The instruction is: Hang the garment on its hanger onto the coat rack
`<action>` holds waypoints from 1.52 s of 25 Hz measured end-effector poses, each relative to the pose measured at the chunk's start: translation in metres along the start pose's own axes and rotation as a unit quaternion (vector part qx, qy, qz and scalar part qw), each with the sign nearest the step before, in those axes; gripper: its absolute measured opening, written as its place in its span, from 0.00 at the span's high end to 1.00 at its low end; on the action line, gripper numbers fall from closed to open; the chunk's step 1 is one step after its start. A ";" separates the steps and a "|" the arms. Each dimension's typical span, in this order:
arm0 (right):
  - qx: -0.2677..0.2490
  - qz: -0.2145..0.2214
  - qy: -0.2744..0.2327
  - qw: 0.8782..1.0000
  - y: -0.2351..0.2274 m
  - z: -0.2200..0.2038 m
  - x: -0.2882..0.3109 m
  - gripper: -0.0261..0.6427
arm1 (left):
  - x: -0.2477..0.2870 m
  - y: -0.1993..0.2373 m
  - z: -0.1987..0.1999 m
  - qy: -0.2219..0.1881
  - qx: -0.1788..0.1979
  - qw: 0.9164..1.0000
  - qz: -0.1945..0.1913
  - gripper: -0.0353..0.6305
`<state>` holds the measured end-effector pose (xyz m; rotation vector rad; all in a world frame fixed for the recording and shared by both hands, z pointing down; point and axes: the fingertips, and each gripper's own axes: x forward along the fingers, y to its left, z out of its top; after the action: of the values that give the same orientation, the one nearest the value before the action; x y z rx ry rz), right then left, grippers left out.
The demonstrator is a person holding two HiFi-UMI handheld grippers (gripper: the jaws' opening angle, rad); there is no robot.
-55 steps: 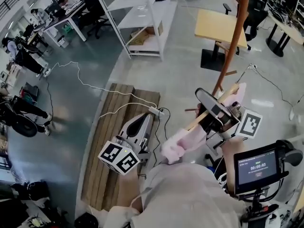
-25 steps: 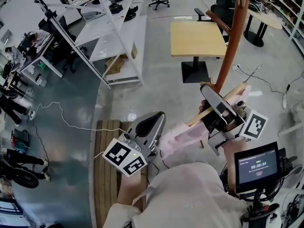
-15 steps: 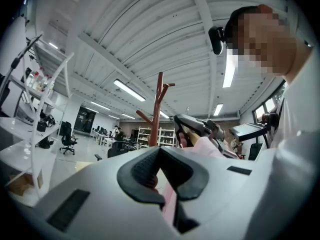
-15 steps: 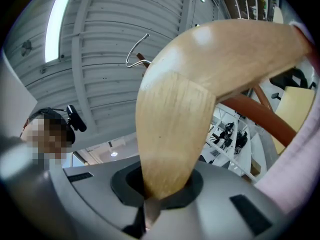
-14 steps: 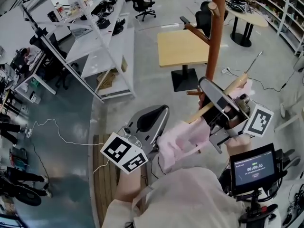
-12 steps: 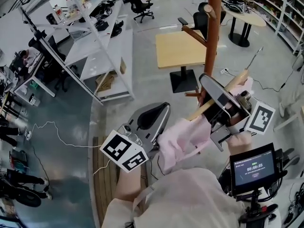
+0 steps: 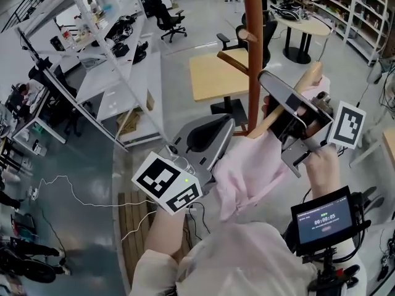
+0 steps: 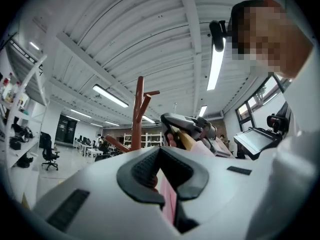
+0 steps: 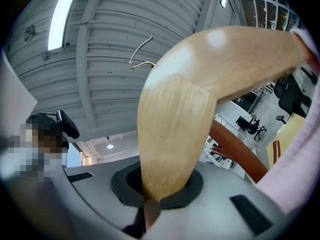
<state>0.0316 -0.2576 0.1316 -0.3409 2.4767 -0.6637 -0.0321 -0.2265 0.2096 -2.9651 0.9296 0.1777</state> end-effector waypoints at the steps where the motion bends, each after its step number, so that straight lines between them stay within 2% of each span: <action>1: -0.002 -0.002 0.001 1.000 -0.001 0.005 0.003 0.94 | 0.005 0.002 0.003 0.001 0.001 1.000 -0.002 0.94; 6: -0.005 -0.009 0.013 1.000 -0.005 0.028 0.012 0.94 | 0.024 0.006 0.023 -0.004 0.005 1.000 0.003 0.94; 11: -0.007 -0.007 0.032 0.999 0.006 0.074 0.027 0.94 | 0.050 0.004 0.069 -0.019 0.005 1.000 0.006 0.94; 15: -0.009 0.000 0.050 0.999 0.018 0.087 0.051 0.94 | 0.048 0.009 0.094 -0.028 0.008 1.000 0.005 0.94; 23: 0.014 0.016 0.077 0.997 0.015 0.077 0.052 0.94 | 0.047 -0.003 0.088 -0.033 0.012 0.999 0.009 0.94; 38: 0.029 0.041 0.084 0.995 0.011 0.078 0.047 0.94 | 0.050 -0.015 0.081 -0.040 0.020 0.999 0.007 0.94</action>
<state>0.0364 -0.2962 0.0482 -0.1663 2.6082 -0.7561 0.0088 -0.2373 0.1230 -2.8921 0.9319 0.2719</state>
